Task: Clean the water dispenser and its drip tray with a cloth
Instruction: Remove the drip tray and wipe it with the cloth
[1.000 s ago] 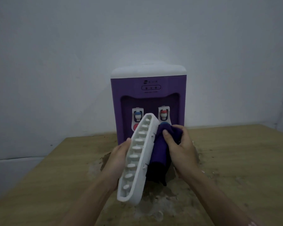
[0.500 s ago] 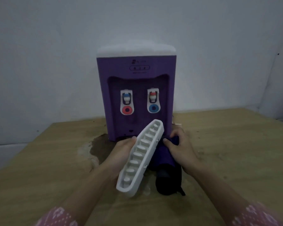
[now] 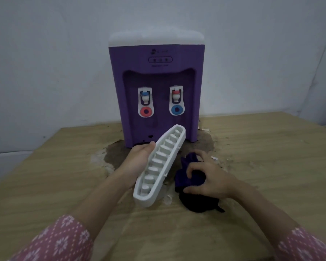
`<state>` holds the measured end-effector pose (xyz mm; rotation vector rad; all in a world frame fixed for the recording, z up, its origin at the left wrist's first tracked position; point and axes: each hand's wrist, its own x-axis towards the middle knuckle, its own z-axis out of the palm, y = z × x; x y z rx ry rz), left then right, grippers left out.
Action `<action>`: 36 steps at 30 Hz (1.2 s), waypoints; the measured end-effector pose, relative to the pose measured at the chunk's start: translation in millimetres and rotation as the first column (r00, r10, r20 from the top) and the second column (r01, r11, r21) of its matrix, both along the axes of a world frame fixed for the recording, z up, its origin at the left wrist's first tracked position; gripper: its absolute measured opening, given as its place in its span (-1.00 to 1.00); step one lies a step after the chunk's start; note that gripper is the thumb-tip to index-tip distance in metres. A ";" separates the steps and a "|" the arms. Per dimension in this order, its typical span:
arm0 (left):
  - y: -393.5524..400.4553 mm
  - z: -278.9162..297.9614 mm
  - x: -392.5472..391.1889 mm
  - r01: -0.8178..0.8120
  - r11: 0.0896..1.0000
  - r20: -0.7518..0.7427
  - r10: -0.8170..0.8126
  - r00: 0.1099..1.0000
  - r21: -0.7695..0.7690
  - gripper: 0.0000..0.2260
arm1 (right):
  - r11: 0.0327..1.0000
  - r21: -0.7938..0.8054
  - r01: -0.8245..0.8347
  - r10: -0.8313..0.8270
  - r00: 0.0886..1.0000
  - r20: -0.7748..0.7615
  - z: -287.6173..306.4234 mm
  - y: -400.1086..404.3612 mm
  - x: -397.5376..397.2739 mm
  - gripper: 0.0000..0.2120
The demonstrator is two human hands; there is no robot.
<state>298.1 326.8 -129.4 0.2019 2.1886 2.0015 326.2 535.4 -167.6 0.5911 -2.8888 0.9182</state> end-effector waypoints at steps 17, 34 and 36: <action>-1.4 37.9 -1.1 -0.169 0.979 -0.203 0.190 0.961 0.116 -0.70 | 0.119 -0.993 0.019 0.064 0.998 0.026 74.2 -24.3 -16.4 -0.67; -9.5 67.6 -7.6 -0.224 0.941 -0.323 0.301 0.897 0.255 -0.74 | 0.998 -0.051 -0.033 -0.022 0.589 -0.808 82.4 -65.0 -4.6 -0.71; -10.1 66.4 -8.3 -0.222 0.944 -0.341 0.297 0.892 0.243 -0.74 | 0.979 -0.203 0.015 -0.171 0.597 -0.784 89.5 -66.0 -11.5 -0.69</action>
